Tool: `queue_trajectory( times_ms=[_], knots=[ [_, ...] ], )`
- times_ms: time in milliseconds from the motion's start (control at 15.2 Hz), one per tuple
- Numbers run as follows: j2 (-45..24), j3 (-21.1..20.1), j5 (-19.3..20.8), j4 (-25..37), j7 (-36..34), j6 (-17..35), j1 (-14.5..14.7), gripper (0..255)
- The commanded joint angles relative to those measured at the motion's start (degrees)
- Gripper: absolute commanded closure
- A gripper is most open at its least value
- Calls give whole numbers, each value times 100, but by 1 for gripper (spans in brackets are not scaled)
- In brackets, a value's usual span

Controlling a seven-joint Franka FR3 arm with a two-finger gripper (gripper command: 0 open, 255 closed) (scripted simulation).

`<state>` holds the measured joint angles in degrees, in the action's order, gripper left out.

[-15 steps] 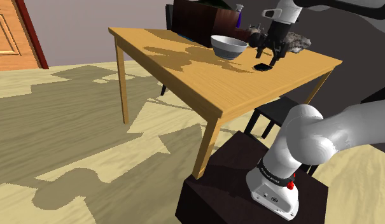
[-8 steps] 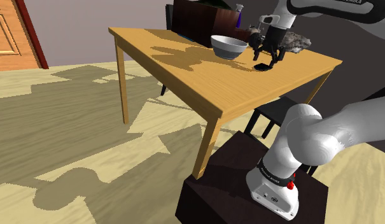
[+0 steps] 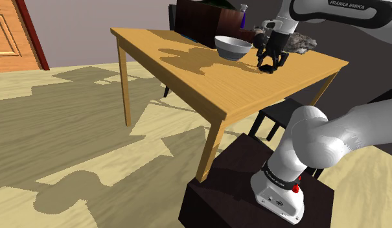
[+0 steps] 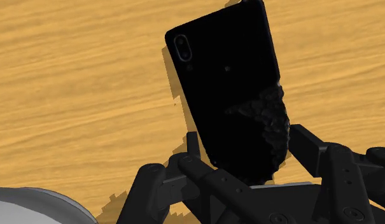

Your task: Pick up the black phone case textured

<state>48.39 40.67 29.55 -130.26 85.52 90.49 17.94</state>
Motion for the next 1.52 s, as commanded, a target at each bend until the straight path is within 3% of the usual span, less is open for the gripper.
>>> queue_trajectory(
  times_ms=[0,330,1452],
  knots=[
    [-2,7,4,-8,-1,3,-2,255],
    [-4,13,7,-11,1,10,-2,255],
    [-378,-311,-343,1298,173,-956,182,255]
  ],
)
